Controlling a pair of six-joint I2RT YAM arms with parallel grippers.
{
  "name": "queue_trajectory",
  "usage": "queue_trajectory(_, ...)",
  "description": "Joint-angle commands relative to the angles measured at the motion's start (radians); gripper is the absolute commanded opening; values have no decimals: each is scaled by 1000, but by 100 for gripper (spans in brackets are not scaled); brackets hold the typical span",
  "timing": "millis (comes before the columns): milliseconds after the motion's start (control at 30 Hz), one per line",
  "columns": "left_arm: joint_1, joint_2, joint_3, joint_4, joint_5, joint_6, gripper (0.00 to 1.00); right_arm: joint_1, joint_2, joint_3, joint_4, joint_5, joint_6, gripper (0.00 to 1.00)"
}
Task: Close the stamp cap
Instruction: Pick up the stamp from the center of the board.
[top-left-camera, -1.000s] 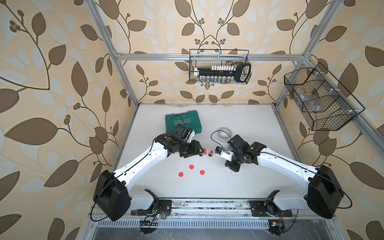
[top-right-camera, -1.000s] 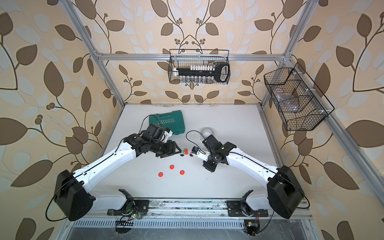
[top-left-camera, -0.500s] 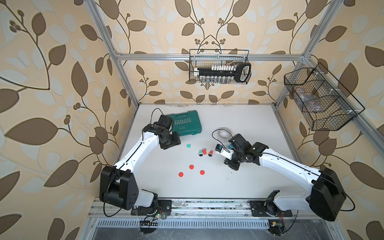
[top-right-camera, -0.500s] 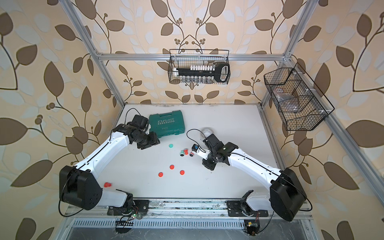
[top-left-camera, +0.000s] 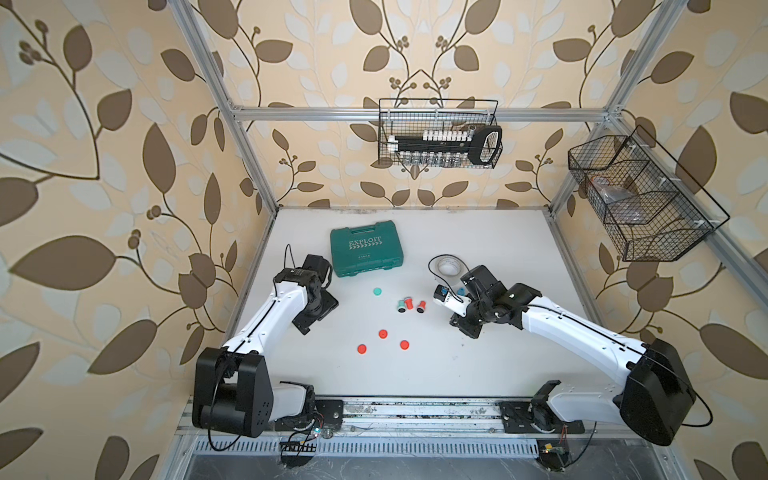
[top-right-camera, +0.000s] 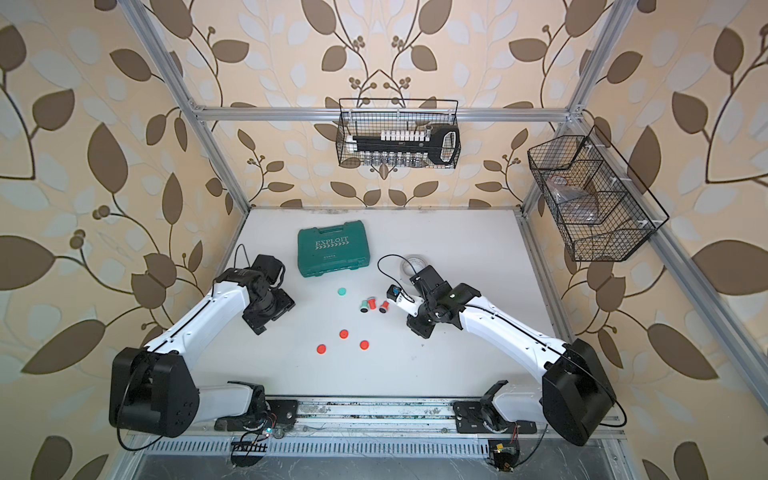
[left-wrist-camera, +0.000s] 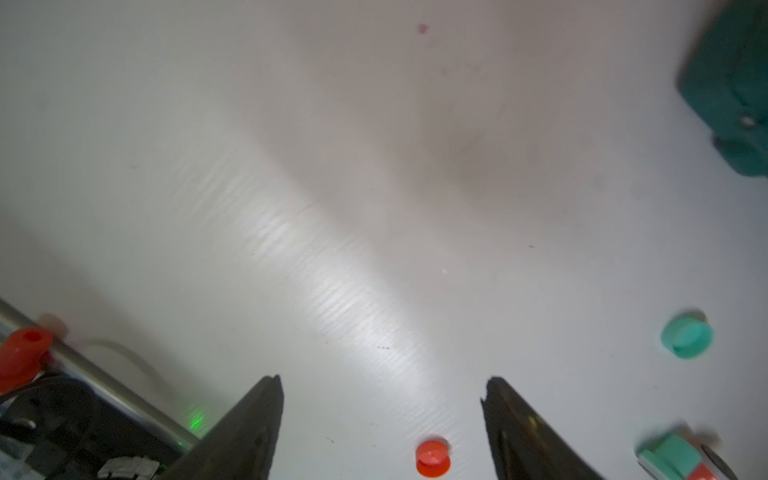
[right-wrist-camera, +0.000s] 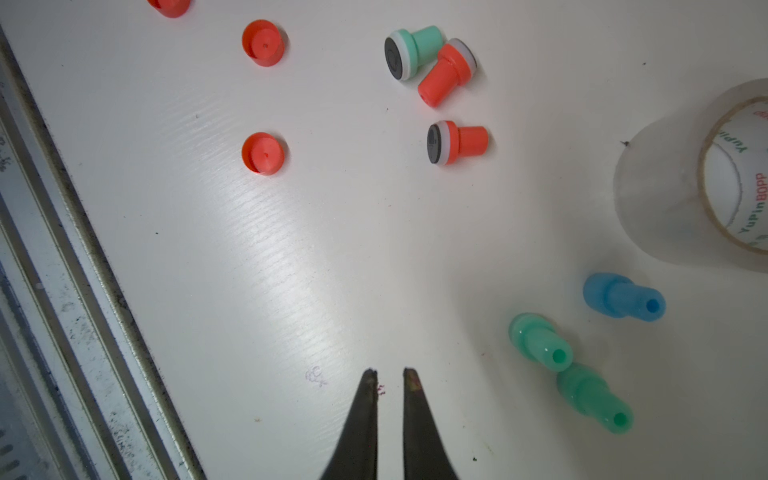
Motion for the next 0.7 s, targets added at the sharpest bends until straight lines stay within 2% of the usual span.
queue_trajectory(0, 31, -39, -19, -17, -31, -40, 58, -4, -10, -12, -1, -7, -5, 11)
queue_trajectory(133, 48, -86, -60, -36, -89, -135, 58, -4, -7, -12, -2, -15, -5, 11)
queue_trajectory(233, 54, -116, -100, -74, -179, -296, 62, -4, -2, -12, 2, -21, -5, 11)
queue_trajectory(300, 59, -121, -125, -127, -244, -439, 70, -5, 4, -10, 0, -27, -7, 11)
queue_trajectory(367, 84, -142, -161, -165, -260, -546, 75, -4, 7, -7, -3, -30, -6, 11)
queue_trajectory(467, 159, -215, -239, -164, -213, -642, 79, -3, 9, -3, -10, -36, -8, 11)
queue_trajectory(533, 221, -260, -266, -198, -224, -698, 82, -1, 11, -2, -11, -43, -6, 12)
queue_trajectory(667, 350, -274, -260, -272, -263, -692, 84, 3, 18, 3, -14, -55, -6, 12)
